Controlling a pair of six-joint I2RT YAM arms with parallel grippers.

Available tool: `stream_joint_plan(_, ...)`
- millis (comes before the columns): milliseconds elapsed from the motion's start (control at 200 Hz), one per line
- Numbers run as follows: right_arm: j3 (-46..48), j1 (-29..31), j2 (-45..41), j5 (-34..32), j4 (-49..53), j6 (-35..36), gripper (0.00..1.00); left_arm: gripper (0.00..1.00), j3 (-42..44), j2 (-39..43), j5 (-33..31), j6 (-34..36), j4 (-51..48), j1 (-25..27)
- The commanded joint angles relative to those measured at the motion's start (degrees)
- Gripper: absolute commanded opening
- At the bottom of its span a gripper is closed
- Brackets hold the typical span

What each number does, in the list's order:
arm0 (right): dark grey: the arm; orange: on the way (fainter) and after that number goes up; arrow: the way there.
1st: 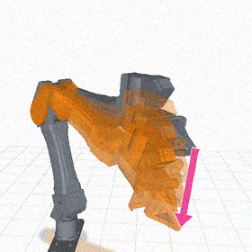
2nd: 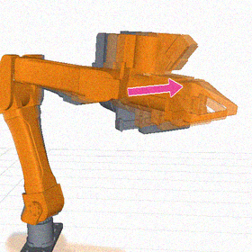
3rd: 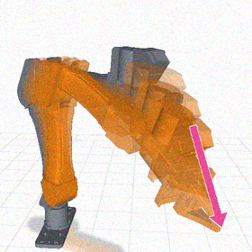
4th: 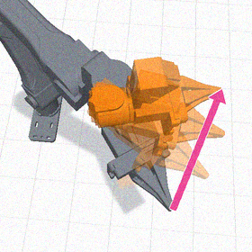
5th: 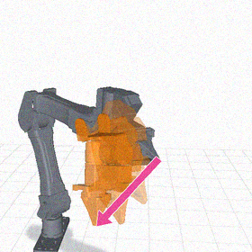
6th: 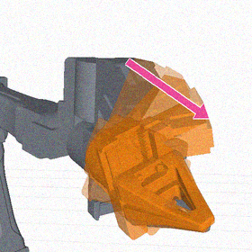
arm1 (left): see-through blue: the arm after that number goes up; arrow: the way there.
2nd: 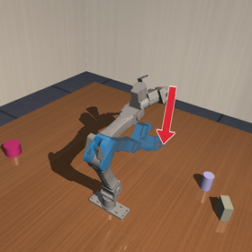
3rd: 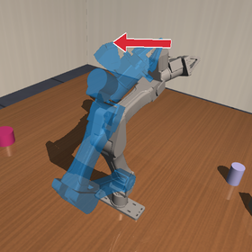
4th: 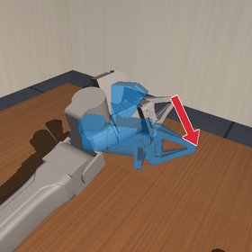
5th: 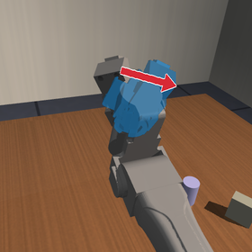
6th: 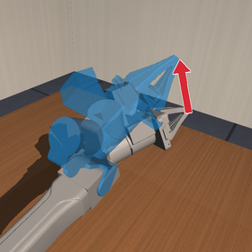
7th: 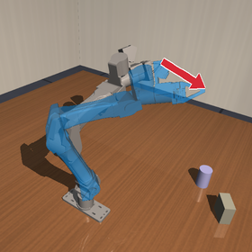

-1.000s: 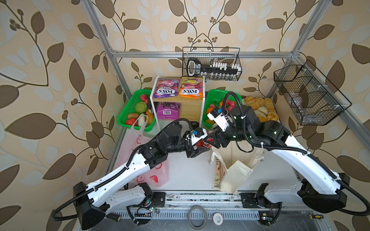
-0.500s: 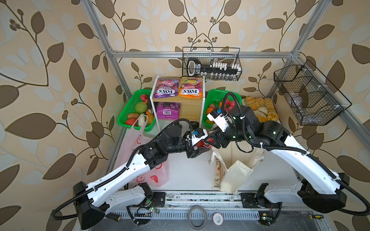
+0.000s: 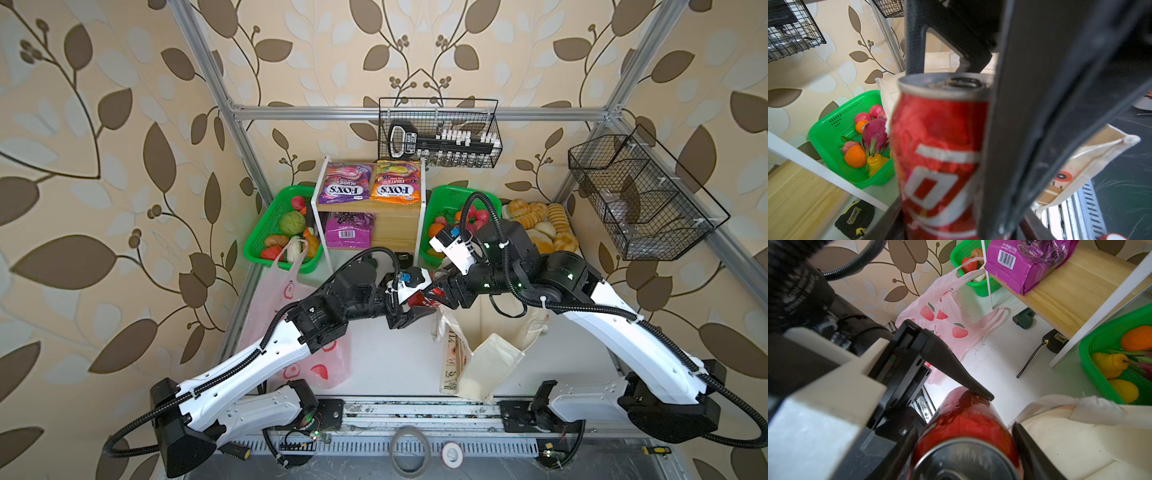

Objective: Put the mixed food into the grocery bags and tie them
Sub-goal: 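Carry the can toward the right gripper while the right gripper grasps its bottom, then open the left gripper while the right gripper carries the can over the tote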

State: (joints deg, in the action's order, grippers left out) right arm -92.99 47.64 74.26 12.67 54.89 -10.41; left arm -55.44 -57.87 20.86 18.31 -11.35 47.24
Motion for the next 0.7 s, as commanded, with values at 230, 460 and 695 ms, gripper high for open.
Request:
stream_joint_plan(230,1.3,0.5,-8.9,-15.2,0.6,-3.8,0.38,0.76,-3.9,2.9,-2.8,-14.5,8.7,0.0)
stream_joint_plan(460,2.5,-3.2,-16.3,-27.4,3.1,-7.2,0.36,0.76,-5.3,0.5,-5.0,-29.5,5.0,0.0)
stream_joint_plan(695,3.3,-5.0,-19.6,-22.2,-0.3,-9.5,0.36,0.78,-7.5,-4.1,-1.7,-38.1,6.4,0.0)
